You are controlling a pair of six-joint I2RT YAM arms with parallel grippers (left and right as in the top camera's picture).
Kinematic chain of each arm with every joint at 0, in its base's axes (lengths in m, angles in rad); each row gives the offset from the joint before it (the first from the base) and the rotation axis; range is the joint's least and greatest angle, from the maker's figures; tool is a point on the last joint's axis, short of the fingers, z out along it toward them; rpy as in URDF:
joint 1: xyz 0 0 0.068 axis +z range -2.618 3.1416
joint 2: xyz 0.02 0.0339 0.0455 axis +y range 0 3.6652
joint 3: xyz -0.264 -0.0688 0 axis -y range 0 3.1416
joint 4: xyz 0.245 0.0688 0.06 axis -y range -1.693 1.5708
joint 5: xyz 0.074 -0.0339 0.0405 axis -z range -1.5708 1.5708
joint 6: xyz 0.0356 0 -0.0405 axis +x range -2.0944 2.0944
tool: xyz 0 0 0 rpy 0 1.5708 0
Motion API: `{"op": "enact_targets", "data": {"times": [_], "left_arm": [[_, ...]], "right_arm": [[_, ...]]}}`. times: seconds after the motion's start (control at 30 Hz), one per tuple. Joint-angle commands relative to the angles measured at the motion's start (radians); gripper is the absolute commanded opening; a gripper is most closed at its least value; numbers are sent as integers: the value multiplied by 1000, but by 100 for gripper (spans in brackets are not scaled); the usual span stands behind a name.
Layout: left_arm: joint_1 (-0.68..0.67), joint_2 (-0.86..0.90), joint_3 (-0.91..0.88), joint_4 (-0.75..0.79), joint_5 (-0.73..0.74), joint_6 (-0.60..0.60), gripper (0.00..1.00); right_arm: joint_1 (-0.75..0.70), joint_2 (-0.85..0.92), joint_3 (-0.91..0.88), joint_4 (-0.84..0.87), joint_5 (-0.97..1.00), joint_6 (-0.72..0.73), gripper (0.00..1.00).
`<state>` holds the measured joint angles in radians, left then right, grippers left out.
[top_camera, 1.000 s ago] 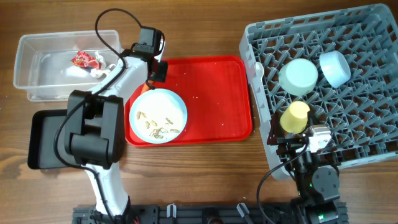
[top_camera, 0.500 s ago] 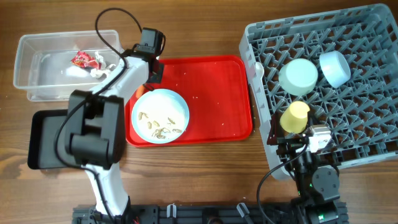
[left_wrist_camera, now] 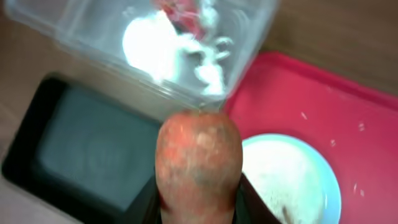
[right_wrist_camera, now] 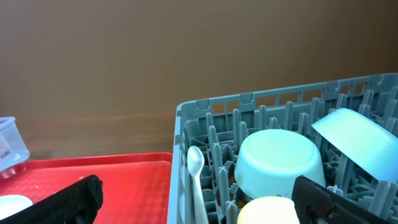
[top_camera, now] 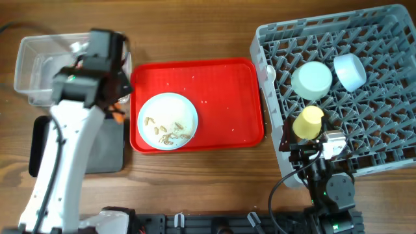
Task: Sort waste into correct bins and load items into the dishwasher rack
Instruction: 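Grasp the carrot with the left gripper and drop it on the black tray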
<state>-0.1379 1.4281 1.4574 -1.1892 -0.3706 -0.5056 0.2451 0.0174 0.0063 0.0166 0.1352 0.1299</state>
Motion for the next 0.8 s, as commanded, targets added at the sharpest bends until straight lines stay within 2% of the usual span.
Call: {"op": "enact_targets", "data": {"times": [0.0,0.2,0.3,0.4,0.47,0.5,0.57,0.63,0.77], "left_arm": [[121,-34,-122,0,-24,-231,18],[317,-35,-417,134,-8,-396,24],[403,-35,-514,224,50,-423,29],[480,-35,-537,278,100,-423,49],[500,-35,-534,309,153,-415,75],[505,-35,-528,321,216,-381,80],[502,-35,-499,329,366,-281,84],[482,-35,-474,326,445,-249,88],[364,-35,-429,344,584,-157,82]], "right_arm": [[-4,-6,-1,5,-4,4,100],[-4,-6,-1,5,-4,4,100],[-4,-6,-1,5,-4,4,100],[-4,-6,-1,5,-4,4,100],[-4,-6,-1,5,-4,4,100],[-4,-6,-1,5,-4,3,100],[-4,-6,-1,5,-4,4,100],[-4,-6,-1,5,-4,3,100],[-4,-6,-1,5,-4,4,100]]}}
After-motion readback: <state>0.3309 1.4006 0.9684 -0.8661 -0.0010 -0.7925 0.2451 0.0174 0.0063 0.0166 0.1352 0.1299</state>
